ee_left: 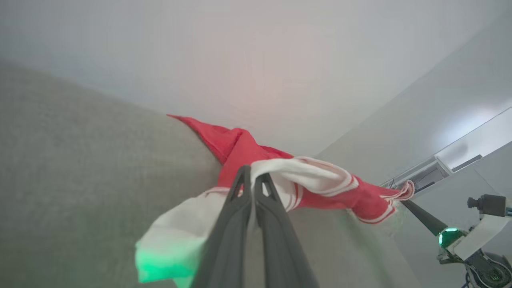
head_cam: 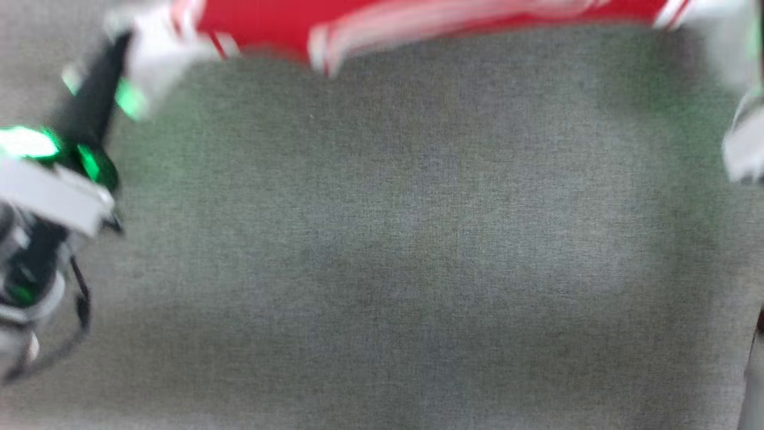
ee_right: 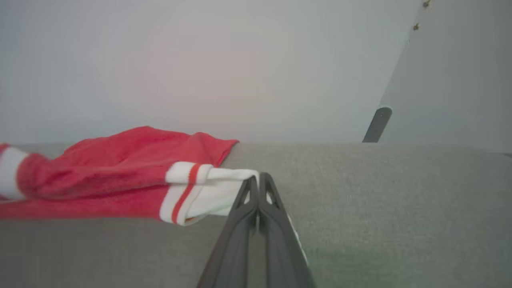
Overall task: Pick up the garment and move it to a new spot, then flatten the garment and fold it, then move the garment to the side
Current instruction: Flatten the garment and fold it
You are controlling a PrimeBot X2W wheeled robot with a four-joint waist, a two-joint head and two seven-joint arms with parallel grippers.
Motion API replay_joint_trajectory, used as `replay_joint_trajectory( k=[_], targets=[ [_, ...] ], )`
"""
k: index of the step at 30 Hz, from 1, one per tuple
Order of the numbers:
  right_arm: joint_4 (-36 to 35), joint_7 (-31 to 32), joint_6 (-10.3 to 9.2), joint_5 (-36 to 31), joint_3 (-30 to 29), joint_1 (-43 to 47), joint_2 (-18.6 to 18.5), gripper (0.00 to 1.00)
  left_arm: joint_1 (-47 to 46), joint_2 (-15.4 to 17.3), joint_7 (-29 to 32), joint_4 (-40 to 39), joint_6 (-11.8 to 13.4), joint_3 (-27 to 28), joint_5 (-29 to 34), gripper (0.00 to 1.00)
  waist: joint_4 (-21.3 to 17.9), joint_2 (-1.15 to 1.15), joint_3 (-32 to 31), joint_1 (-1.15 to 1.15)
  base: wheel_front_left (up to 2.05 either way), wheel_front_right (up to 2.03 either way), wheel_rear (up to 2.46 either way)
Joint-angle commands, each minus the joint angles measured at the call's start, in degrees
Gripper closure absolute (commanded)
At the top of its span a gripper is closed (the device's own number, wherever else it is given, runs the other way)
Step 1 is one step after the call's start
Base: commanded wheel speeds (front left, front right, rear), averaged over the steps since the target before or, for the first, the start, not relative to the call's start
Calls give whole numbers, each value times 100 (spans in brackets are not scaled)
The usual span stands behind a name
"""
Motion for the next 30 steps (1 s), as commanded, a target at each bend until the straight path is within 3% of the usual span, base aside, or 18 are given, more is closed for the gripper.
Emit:
replay_joint_trajectory(
  k=[1,8,17,30],
  targets=[
    [-290,191,-8,109,-8,357,10,100,336,-9,-3,-78,13,128,149,100,39,0,-220,0,0,0,0],
    [-1426,1162,-8,654,-80,2025,68,100,2062,-341,-5,-493,13,769,412,100,88,0,-678,0,0,0,0],
    [-1901,1753,-8,1346,-510,3419,75,100,3592,-583,-5,-908,13,1154,692,100,181,0,-1118,0,0,0,0],
    [-2393,2156,-8,1963,-824,5001,75,100,5046,-266,-6,-1569,13,1335,918,100,284,0,-1274,0,0,0,0]
  ],
)
